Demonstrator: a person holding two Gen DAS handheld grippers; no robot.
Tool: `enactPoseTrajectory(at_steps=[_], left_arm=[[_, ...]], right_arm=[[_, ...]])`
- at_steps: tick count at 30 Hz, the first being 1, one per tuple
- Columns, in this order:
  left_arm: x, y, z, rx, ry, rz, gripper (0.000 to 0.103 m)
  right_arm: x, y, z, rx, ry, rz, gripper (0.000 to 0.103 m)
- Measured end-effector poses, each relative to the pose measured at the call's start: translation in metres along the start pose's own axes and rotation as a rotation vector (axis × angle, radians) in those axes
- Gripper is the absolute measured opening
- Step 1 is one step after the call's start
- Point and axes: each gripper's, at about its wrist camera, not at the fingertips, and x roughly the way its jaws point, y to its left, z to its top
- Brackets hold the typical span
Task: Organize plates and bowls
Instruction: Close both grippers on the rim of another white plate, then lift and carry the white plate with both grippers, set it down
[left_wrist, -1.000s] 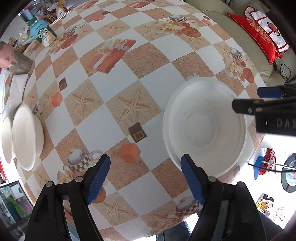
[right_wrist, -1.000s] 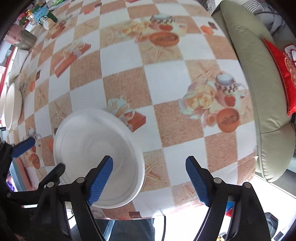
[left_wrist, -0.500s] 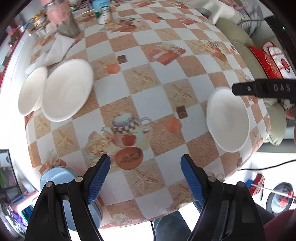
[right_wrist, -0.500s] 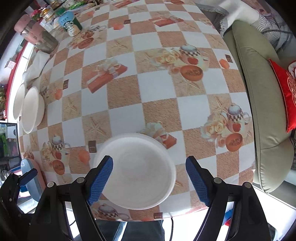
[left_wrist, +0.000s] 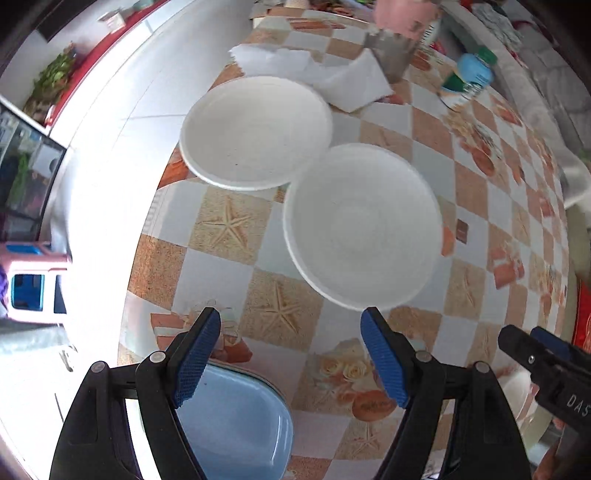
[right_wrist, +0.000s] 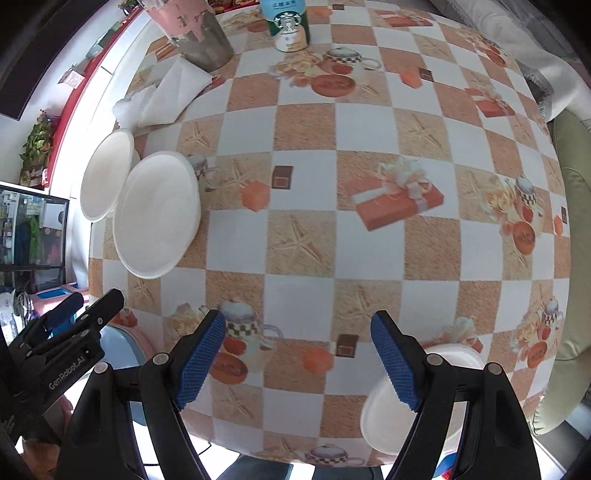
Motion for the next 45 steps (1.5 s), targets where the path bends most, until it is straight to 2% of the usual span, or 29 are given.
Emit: enactPoseTrajectory(at_steps=[10, 16, 17, 19, 20, 21, 22, 23, 24, 27, 32, 35, 40, 45], left_arm=[[0.039, 0.02, 0.031, -0.17, 0.05, 0.014, 0.081], [0.055, 0.026, 0.042, -0.231, 0.069, 0.004, 0.081], [0.059, 0.028, 0.044, -0.238, 0.074, 0.003, 0.08], [0.064, 0.029, 0.045, -0.249, 0.09, -0.005, 0.068], [0.067, 0.03, 0.045, -0.254, 0.097, -0.016, 0.065], [0.068, 0.031, 0.046, -0.263, 0.096, -0.035, 0.06], [0.069, 0.032, 0.046, -0.269, 0.093, -0.052, 0.055], [0.069, 0.032, 0.046, -0.269, 0.089, -0.064, 0.052], [0.069, 0.03, 0.047, -0.263, 0.086, -0.067, 0.047], [0.069, 0.022, 0.049, -0.222, 0.086, -0.058, 0.04], [0.069, -0.009, 0.04, -0.116, 0.096, -0.07, 0.036], [0.067, -0.034, 0.029, -0.005, 0.091, -0.037, 0.036], [0.065, -0.062, 0.0, 0.133, 0.105, -0.031, 0.036], [0.063, -0.075, -0.041, 0.238, 0.128, -0.025, 0.036]], right_arm=[[0.04, 0.061, 0.064, -0.115, 0.014, -0.019, 0.082], [0.065, 0.075, 0.092, -0.155, 0.019, -0.015, 0.082], [0.069, 0.077, 0.096, -0.163, 0.021, -0.01, 0.082], [0.077, 0.082, 0.101, -0.184, 0.024, -0.016, 0.081], [0.081, 0.084, 0.102, -0.194, 0.027, -0.013, 0.073], [0.084, 0.086, 0.103, -0.201, 0.034, -0.003, 0.059], [0.088, 0.087, 0.103, -0.203, 0.046, 0.005, 0.05], [0.091, 0.086, 0.103, -0.198, 0.06, 0.021, 0.035], [0.094, 0.085, 0.103, -0.19, 0.07, 0.043, 0.027], [0.099, 0.081, 0.101, -0.182, 0.085, 0.104, 0.014], [0.1, 0.065, 0.086, -0.189, 0.103, 0.126, 0.012], [0.099, 0.05, 0.073, -0.172, 0.122, 0.12, 0.012], [0.096, 0.011, 0.048, -0.097, 0.144, 0.124, 0.012], [0.092, -0.013, 0.01, -0.084, 0.155, 0.092, 0.013]])
